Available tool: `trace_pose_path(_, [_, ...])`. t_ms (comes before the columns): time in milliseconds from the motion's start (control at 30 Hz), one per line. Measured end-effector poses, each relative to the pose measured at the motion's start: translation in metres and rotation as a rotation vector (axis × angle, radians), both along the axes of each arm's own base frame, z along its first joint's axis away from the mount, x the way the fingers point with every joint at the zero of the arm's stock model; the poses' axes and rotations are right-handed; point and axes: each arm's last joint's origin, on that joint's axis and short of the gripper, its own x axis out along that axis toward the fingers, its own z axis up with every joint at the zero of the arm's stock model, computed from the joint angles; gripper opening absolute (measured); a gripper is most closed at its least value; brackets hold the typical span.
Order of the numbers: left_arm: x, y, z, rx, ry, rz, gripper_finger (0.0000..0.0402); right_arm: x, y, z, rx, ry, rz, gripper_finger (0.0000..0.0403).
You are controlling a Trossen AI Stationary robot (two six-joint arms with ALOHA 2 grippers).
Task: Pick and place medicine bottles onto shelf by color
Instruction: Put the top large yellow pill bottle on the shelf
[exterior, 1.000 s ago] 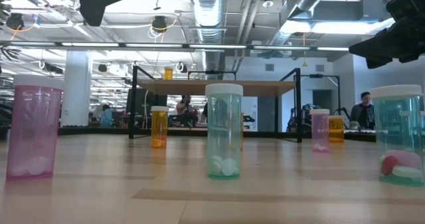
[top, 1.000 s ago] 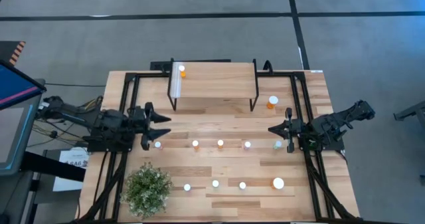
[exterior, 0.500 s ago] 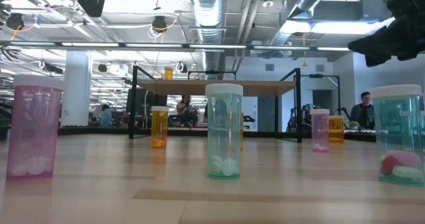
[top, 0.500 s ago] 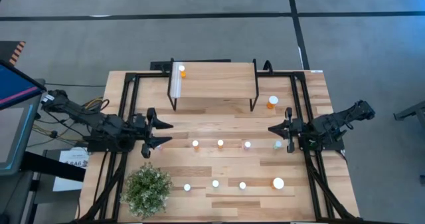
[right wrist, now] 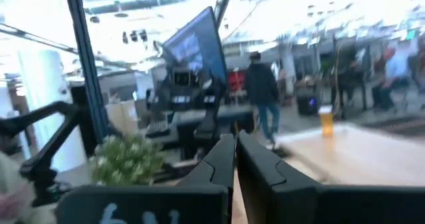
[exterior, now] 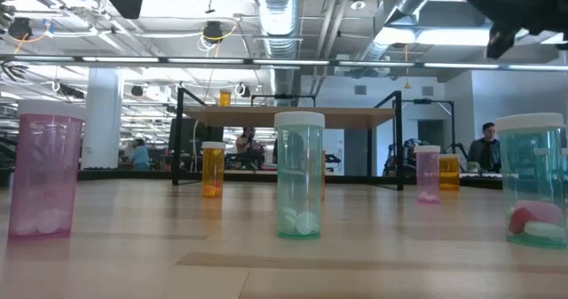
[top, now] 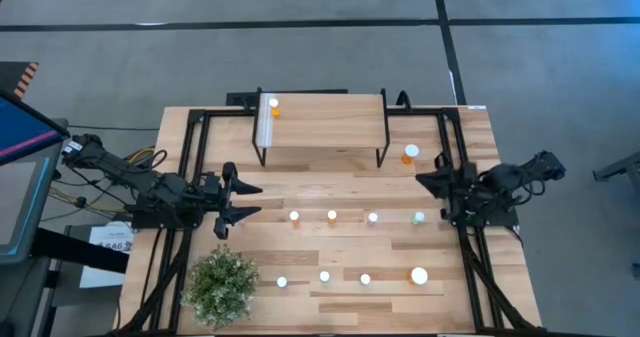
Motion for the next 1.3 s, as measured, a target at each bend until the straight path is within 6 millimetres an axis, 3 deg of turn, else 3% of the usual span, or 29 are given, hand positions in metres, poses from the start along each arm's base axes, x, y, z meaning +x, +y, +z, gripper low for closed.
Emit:
trace_pose_path(433, [0.0, 0.0, 0.0, 0.001, 0.001, 0.002, 0.0215, 0.017, -0.001, 0.04, -0.034, 0.306, -0.317, 0.0042])
trace_pose_path(633, [0.0, 0.0, 0.0, 0.002, 0.002, 0.001, 0.0215, 0.024, -0.001, 0.043, 0.043, 0.471, -0.39, 0.0062])
trace_pose_path(767, [0.0, 0.0, 0.0, 0.002, 0.002, 0.001, 0.0215, 0.027, -0.003, 0.032, 0.121, 0.564, -0.437, 0.0101])
trace_pose_path(1100, [0.0, 0.001, 0.0, 0.008, 0.002, 0.021, 0.0215, 0.021, -0.025, 0.003, 0.325, 0.74, -0.72, 0.0247])
trace_pose_path(1300, [0.0, 0.001, 0.0, 0.008, 0.002, 0.037, 0.0215, 0.03, -0.04, -0.01, 0.399, 0.812, -0.83, 0.0291])
